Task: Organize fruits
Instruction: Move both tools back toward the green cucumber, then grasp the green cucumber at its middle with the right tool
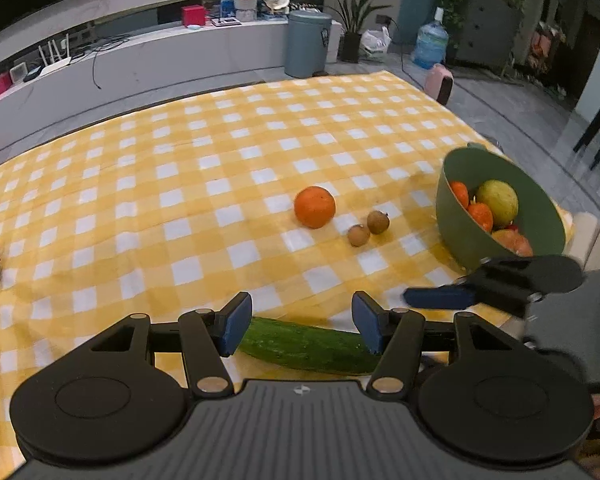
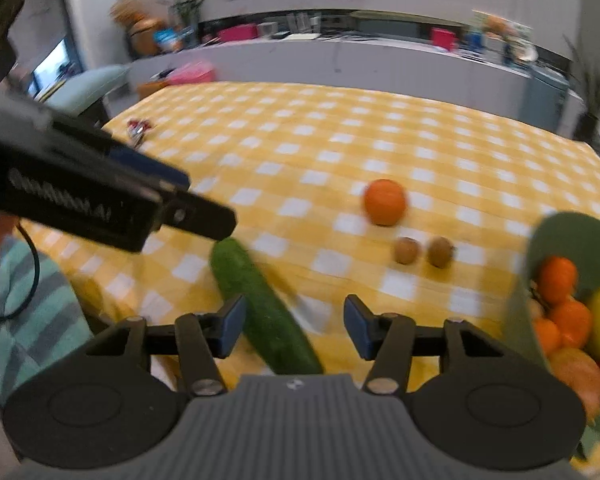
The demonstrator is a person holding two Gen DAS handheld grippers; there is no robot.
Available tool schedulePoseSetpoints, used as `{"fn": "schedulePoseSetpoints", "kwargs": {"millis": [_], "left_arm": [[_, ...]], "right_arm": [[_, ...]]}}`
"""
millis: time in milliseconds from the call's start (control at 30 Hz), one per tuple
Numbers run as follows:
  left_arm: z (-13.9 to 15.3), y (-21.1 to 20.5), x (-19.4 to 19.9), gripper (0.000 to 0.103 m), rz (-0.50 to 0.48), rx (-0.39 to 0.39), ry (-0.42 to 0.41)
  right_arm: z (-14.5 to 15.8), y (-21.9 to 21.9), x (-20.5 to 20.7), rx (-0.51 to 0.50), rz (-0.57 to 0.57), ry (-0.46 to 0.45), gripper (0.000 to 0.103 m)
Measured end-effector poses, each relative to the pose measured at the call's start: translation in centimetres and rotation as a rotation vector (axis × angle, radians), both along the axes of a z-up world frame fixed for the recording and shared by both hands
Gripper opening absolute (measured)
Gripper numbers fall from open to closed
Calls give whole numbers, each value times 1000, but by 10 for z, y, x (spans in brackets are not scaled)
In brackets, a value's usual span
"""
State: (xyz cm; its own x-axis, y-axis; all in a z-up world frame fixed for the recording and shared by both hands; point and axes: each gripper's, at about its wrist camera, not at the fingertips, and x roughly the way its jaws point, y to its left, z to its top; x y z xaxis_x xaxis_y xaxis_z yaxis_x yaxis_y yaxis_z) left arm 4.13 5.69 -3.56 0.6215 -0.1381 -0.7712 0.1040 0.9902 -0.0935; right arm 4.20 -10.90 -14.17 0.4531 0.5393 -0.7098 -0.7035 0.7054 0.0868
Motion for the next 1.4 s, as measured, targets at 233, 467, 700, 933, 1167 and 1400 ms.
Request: {"fn": "schedulePoseSetpoints", "kwargs": {"millis": [233,467,700,933,1167,1400], "left_arm": [[1,17,-5,68,47,-26,-12],[-5,31,-3,68,63,-49,-3],[-10,44,-3,68,84,-82,5],[-11,47,-3,68,85,-93,7],[-10,46,-5,68,85,-95,0],[-6,42,-5,68,95,-91,-5]], "right_arm": [[-17,35,5,-39,97,-6,53],[-26,54,11,-91,169,-8,47],[-34,69,15,-137,205,-21,41],[-35,70,18,-134,209,-9,42],[-38,73,16,-142,207,-22,42],[-38,72,15,-136,179,-30,40]]}}
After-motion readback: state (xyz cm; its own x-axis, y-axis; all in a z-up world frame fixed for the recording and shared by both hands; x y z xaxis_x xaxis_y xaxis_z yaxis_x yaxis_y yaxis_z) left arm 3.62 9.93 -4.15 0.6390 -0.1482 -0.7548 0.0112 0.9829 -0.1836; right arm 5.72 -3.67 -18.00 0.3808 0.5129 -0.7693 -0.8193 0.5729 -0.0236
